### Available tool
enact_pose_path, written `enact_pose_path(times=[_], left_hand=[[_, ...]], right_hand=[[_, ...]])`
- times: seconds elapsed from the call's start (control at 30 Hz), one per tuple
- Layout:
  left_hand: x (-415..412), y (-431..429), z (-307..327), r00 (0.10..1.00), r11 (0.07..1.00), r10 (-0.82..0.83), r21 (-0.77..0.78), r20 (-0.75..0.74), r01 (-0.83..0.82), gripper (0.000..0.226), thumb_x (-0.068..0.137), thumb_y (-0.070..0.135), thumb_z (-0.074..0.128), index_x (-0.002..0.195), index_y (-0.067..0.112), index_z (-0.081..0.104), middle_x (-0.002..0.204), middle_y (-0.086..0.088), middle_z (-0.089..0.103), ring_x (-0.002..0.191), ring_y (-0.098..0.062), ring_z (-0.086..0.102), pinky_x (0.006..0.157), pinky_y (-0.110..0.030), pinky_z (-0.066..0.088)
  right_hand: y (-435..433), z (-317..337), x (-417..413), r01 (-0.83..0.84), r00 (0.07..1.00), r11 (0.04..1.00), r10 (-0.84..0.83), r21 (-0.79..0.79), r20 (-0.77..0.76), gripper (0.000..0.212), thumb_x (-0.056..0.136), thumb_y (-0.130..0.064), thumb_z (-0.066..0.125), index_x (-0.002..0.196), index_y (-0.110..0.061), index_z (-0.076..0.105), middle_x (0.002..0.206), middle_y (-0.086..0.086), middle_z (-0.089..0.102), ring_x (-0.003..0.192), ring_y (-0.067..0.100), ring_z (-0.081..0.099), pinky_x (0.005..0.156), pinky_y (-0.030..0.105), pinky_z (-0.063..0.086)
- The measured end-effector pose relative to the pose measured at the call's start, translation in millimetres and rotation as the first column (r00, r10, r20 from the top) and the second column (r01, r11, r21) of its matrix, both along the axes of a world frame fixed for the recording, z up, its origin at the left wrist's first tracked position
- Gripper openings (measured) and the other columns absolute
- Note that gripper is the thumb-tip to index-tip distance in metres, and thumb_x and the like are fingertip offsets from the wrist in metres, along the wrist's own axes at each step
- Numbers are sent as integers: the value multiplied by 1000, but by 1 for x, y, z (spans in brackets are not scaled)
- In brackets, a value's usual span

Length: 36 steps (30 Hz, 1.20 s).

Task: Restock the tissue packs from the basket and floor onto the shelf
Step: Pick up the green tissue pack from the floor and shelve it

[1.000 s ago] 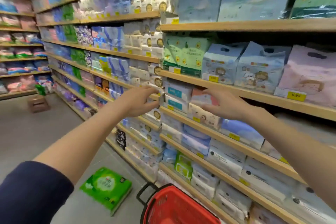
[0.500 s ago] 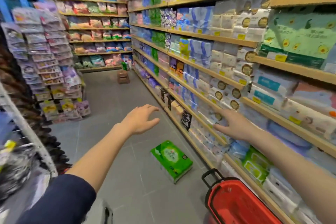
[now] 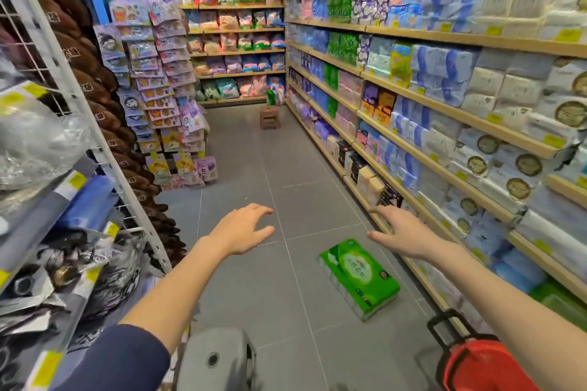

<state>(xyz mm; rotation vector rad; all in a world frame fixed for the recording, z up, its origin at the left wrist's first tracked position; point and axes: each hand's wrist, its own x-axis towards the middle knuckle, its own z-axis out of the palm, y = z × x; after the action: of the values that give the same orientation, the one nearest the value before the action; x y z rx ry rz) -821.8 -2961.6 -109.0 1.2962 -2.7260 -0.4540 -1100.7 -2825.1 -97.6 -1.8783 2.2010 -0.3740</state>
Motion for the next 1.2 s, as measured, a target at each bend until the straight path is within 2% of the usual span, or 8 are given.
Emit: enact_pose_path(times=[0.27, 0.5, 0.67, 0.8, 0.97, 1.2], left_hand=[[-13, -63, -26, 999, 998, 34, 46, 37, -36, 48, 91, 39, 43, 135, 22, 40, 145, -1, 40, 131, -20, 40, 110, -45, 29], [-80, -146, -35, 999, 999, 22, 27, 42, -23, 47, 90, 39, 45, 134, 23, 41, 143, 0, 42, 130, -20, 41, 110, -43, 30], [-133, -196, -41, 999, 1000, -8, 26, 47, 7, 49, 90, 39, 45, 135, 21, 41, 144, -1, 41, 130, -20, 41, 106, -36, 34], [-173, -226, -50, 997, 998, -47, 44, 61, 45, 49, 90, 37, 46, 135, 20, 41, 143, -2, 42, 130, -22, 41, 104, -35, 35], [-223, -270, -64, 990, 991, -124, 65, 73, 119, 49, 90, 36, 46, 135, 19, 40, 143, -4, 42, 129, -22, 41, 104, -36, 36], [-293, -347, -85, 949, 951, -305, 82, 82, 299, 48, 89, 36, 48, 134, 21, 42, 141, -4, 44, 128, -23, 43, 104, -37, 37]], right_hand=[[-72, -39, -23, -17, 998, 999, 14, 44, 66, 59, 84, -40, 55, 135, -16, 38, 140, 8, 44, 129, 21, 40, 108, 37, 33], [-156, -55, -88, -5, 996, 998, 0, 56, 93, 59, 84, -36, 56, 135, -13, 37, 140, 10, 44, 128, 24, 41, 105, 34, 32], [-202, -58, -141, 20, 994, 996, -29, 89, 106, 59, 84, -32, 57, 135, -9, 38, 141, 12, 43, 130, 24, 39, 107, 33, 29], [-221, -65, -175, 61, 988, 991, -77, 118, 132, 60, 84, -34, 57, 136, -10, 37, 142, 12, 43, 130, 25, 40, 107, 35, 32], [-238, -75, -211, 134, 976, 982, -154, 133, 153, 59, 86, -28, 56, 136, -6, 35, 142, 13, 41, 129, 26, 40, 104, 30, 31], [-266, -102, -246, 337, 901, 928, -366, 158, 231, 62, 84, -31, 59, 136, -7, 36, 142, 14, 41, 128, 26, 41, 104, 31, 32]])
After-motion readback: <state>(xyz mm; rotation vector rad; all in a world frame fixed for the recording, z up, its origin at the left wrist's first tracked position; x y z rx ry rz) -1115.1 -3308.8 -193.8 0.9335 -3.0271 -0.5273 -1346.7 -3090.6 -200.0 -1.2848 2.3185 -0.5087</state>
